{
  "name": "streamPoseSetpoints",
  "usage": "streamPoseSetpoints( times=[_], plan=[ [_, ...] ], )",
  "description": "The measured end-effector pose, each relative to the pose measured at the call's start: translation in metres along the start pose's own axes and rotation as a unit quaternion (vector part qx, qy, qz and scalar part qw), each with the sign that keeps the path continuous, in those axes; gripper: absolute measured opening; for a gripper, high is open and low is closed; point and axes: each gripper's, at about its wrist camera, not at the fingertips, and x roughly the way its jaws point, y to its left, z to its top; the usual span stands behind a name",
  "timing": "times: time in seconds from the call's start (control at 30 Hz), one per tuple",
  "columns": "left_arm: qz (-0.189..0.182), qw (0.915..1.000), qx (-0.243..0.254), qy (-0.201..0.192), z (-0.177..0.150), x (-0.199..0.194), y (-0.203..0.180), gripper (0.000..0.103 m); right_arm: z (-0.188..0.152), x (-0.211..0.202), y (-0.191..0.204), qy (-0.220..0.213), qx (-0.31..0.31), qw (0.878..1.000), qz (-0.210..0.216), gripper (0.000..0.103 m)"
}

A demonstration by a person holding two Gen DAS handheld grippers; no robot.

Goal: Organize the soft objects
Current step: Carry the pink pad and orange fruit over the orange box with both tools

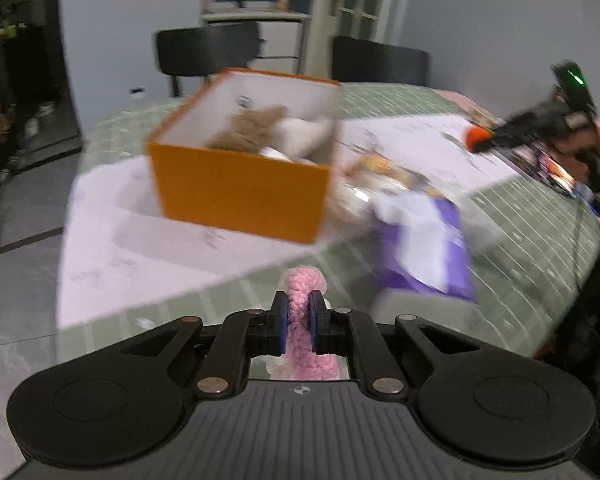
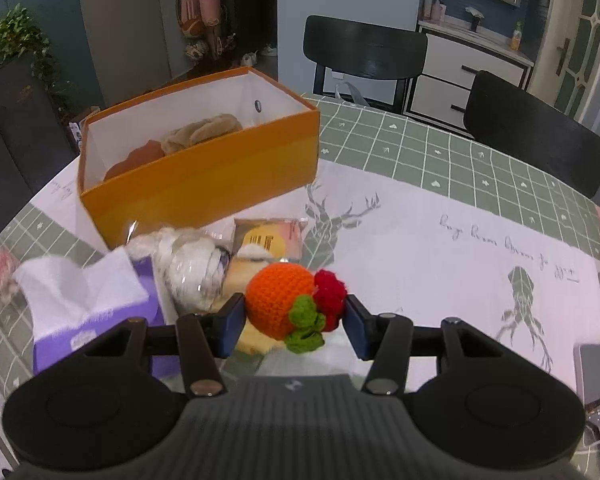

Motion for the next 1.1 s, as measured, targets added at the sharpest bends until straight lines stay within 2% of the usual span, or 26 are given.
streamPoseSetpoints(
  times=[0.17,0.33,0.57,0.73,0.8,0.83,0.93,1.1],
  plan=[
    [0.019,0.9995,-0.014,-0.023,0.035,-0.001,0.035,0.012,0.027,0.015,0.009,-0.001,-0.001,1.0,0.003,0.052],
    [0.031,0.9989,-0.012,-0.034,0.07,0.007,0.05,0.012,0.058,0.027,0.021,-0.007,-0.011,1.0,0.013,0.052],
    [0.015,0.9978,-0.012,-0.063,0.114,0.018,0.055,0.012,0.103,0.039,0.039,-0.009,-0.038,0.999,0.026,0.052],
    [0.01,0.9958,-0.002,-0.091,0.144,0.021,0.048,0.012,0.139,0.036,0.062,-0.028,-0.073,0.996,0.043,0.052],
    [0.02,0.9941,0.011,-0.107,0.155,0.02,0.042,0.012,0.15,0.037,0.071,-0.034,-0.083,0.995,0.05,0.052],
    [0.038,0.9928,0.029,-0.11,0.161,0.022,0.037,0.012,0.155,0.039,0.076,-0.036,-0.087,0.994,0.054,0.052],
    [0.099,0.9859,0.087,-0.103,0.171,0.038,0.02,0.012,0.166,0.052,0.089,-0.033,-0.099,0.993,0.062,0.052],
    [0.102,0.9867,0.11,-0.061,0.179,0.085,0.014,0.012,0.175,0.085,0.109,-0.012,-0.117,0.99,0.08,0.052]
  ],
)
